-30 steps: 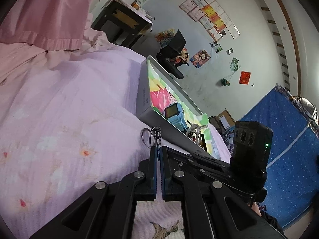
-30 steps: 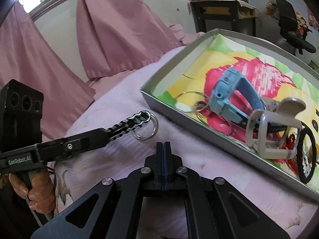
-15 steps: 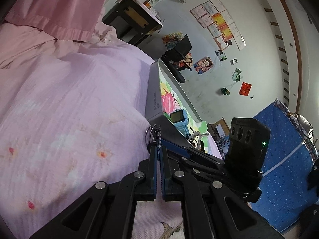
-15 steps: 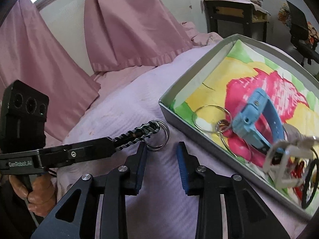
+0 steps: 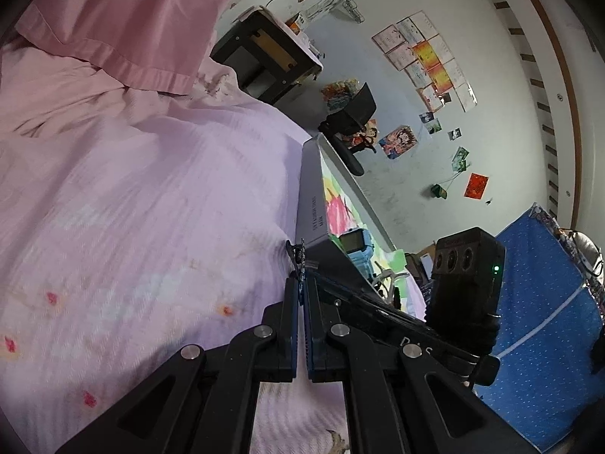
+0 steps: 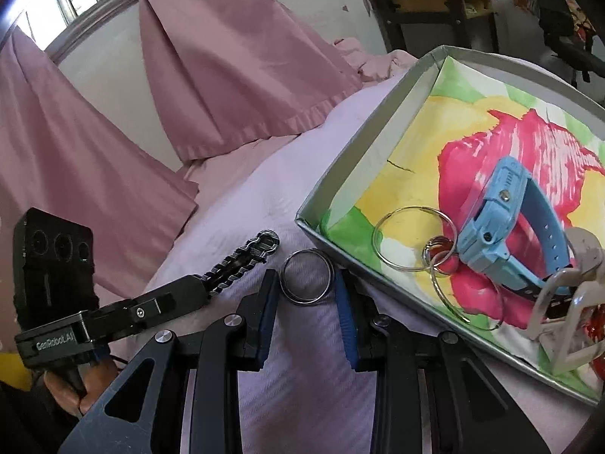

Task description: Organize jewelry

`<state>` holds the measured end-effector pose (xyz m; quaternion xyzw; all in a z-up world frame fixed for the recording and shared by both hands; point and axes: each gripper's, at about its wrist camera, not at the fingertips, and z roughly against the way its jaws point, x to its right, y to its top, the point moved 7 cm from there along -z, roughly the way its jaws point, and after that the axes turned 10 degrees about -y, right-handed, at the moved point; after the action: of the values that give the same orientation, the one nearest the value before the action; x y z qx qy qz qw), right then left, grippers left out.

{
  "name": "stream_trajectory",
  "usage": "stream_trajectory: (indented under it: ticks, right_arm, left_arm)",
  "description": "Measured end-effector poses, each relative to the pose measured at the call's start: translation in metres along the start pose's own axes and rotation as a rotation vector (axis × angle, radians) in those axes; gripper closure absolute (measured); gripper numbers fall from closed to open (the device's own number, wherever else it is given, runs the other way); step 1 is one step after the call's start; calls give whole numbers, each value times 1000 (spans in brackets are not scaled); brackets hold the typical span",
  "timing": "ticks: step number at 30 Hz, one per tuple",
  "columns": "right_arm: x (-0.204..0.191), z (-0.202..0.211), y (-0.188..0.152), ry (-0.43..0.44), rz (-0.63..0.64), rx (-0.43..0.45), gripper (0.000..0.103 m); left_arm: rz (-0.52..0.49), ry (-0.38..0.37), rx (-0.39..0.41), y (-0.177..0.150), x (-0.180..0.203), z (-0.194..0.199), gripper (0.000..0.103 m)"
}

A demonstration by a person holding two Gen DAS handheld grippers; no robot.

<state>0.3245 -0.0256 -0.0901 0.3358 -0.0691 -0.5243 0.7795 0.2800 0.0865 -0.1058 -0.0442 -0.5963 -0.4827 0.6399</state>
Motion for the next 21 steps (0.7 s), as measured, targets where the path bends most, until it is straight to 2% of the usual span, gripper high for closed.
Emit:
stream_trajectory:
  ticks: [1,3,4,10,15,21]
  right_arm:
    - [1,0,-1,-16,-2,2,81]
    - [4,-2,-1,-28,-25,4,97]
    - [7,-2,-2,-27,-39,7,99]
    - [10,9,-8,-66,-28,44,99]
    - [13,27,-9,-107,-25,90,99]
    - [29,65,-7,-177,-34,194,99]
  left_arm:
    - [-3,2,-1,0,0,-1,100]
    - [-6,6,0,0,-1,0,100]
    - [-8,10,-1,0,-1,-1,100]
    - [-51,24,-6,-1,4,-2,100]
    - [-128,49,1,0,19,-1,100]
    - [-285,63,14,5,58,-9,100]
